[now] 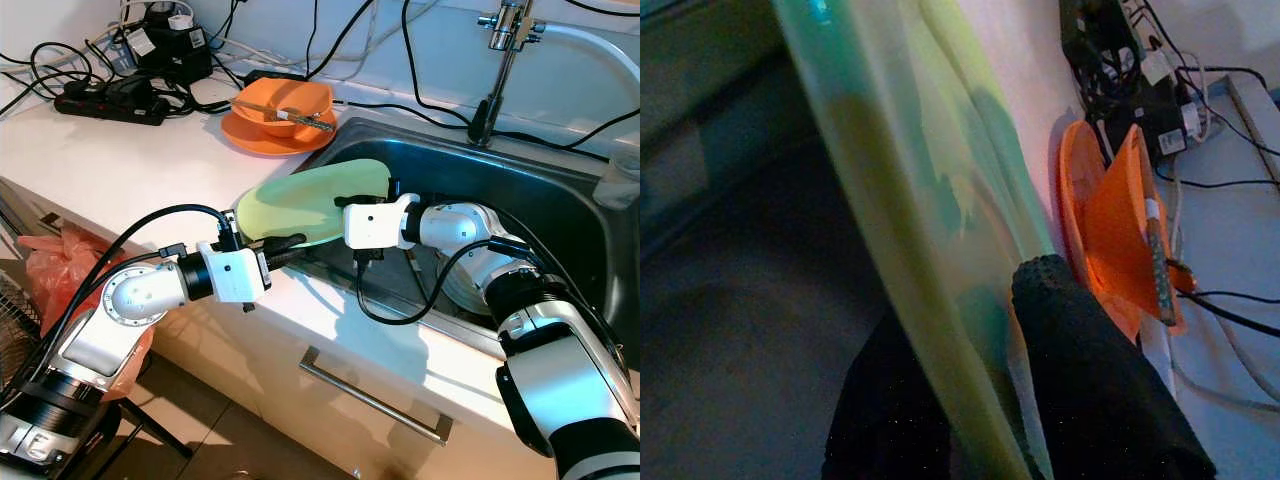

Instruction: Kitchen organization

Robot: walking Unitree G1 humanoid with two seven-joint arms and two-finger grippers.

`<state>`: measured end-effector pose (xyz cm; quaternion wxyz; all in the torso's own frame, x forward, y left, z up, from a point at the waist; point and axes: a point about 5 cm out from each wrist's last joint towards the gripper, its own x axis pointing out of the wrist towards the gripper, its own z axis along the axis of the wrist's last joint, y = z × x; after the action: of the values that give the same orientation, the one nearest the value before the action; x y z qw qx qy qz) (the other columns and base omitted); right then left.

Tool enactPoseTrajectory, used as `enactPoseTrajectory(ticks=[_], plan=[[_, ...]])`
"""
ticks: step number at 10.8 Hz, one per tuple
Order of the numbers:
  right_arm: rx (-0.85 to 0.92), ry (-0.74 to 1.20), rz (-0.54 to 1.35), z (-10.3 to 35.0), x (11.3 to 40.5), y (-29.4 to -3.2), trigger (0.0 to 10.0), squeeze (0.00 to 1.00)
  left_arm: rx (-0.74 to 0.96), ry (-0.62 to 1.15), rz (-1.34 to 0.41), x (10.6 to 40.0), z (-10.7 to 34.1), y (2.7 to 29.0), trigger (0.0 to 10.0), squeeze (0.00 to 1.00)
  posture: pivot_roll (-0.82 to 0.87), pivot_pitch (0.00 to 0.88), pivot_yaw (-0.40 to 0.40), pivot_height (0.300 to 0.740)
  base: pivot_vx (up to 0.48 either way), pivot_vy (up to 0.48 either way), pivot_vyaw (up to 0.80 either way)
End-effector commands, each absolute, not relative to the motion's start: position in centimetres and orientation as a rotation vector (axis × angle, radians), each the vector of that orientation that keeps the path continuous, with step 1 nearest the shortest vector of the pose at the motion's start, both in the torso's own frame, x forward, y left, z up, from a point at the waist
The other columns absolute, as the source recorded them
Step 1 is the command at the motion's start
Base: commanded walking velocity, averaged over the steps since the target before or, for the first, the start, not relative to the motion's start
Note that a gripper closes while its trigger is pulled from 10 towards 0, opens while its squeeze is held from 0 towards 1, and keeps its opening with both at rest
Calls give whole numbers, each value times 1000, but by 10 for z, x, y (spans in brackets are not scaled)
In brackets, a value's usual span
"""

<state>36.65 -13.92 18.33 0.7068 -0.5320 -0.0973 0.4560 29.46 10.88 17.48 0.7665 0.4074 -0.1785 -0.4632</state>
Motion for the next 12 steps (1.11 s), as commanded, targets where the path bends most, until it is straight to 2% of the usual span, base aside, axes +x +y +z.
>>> enactPoseTrajectory(ticks=[1,2,3,4,5,6,7,8,12], plan=[[-1128,-297,930,204,373,-138,10000,0,836,-406,-981,293,176,107,2431,0,2,0,15,740,0,0,0],[-1126,-297,931,204,373,-137,9882,0,838,-407,-979,293,176,107,2314,0,2,0,15,740,0,0,0],[-1117,-295,933,204,373,-137,0,0,840,-407,-978,293,176,107,2431,0,3,0,16,740,0,0,0],[-1121,-296,930,204,373,-137,3686,0,840,-407,-976,293,176,108,2980,0,2,0,16,740,0,0,0],[-1124,-295,927,204,373,-137,10000,0,841,-406,-972,294,176,108,6824,0,2,0,15,740,0,0,0],[-1123,-295,925,204,374,-137,10000,0,830,-401,-970,294,175,108,10000,0,2,0,14,740,0,0,0],[-1123,-295,924,204,374,-137,10000,0,814,-400,-964,294,175,108,10000,43,2,0,14,740,0,0,0],[-1122,-296,923,204,374,-137,10000,0,808,-400,-962,294,176,108,10000,1000,2,0,14,740,0,0,0],[-1121,-297,916,205,374,-138,10000,0,798,-401,-954,295,176,109,10000,1000,1,0,14,740,0,0,0]])
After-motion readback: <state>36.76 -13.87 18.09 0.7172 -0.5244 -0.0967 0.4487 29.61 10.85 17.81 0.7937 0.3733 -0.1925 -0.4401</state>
